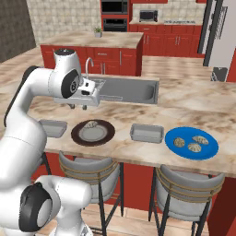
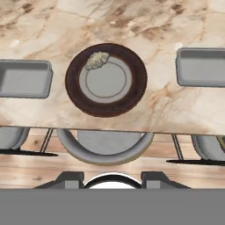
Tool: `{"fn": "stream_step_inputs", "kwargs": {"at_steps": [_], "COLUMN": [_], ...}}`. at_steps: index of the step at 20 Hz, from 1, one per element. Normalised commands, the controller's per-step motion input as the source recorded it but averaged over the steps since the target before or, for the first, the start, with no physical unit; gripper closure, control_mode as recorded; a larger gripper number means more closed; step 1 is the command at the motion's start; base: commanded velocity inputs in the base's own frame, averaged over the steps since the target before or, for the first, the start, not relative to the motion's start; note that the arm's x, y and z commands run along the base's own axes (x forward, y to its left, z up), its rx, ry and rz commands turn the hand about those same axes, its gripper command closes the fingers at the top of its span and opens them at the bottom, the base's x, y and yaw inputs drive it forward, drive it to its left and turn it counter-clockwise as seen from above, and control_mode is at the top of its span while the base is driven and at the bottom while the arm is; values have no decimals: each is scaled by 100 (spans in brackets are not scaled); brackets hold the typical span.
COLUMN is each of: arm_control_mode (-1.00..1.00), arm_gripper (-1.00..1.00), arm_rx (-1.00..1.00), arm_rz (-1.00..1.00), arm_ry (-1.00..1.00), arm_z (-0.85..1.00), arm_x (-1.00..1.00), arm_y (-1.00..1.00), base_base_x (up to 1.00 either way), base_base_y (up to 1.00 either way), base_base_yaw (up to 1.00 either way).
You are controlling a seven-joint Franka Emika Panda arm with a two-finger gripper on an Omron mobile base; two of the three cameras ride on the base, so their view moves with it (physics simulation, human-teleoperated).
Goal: Place two dumplings into each of the tupperware containers and then place the containers in the fridge.
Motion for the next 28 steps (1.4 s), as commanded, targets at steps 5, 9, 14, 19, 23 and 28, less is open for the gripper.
{"fn": "stream_step_inputs", "kwargs": {"at_steps": [5,9,14,19,23,28], "arm_control_mode": [-100,-100,-100,-100,-100,-100], "arm_gripper": [-100,-100,-100,-100,-100,-100], "arm_rx": [0,0,0,0,0,1], "arm_rz": [-1,-6,-4,-1,-2,-14], "arm_ry": [1,6,9,2,2,5], "arm_z": [-29,-66,-61,-77,-80,-26], "arm_x": [14,73,69,71,68,61], "arm_y": [21,56,30,6,1,0], "base_base_x": [0,0,0,0,0,0], "base_base_y": [0,0,0,0,0,0], "base_base_yaw": [0,0,0,0,0,0]}}
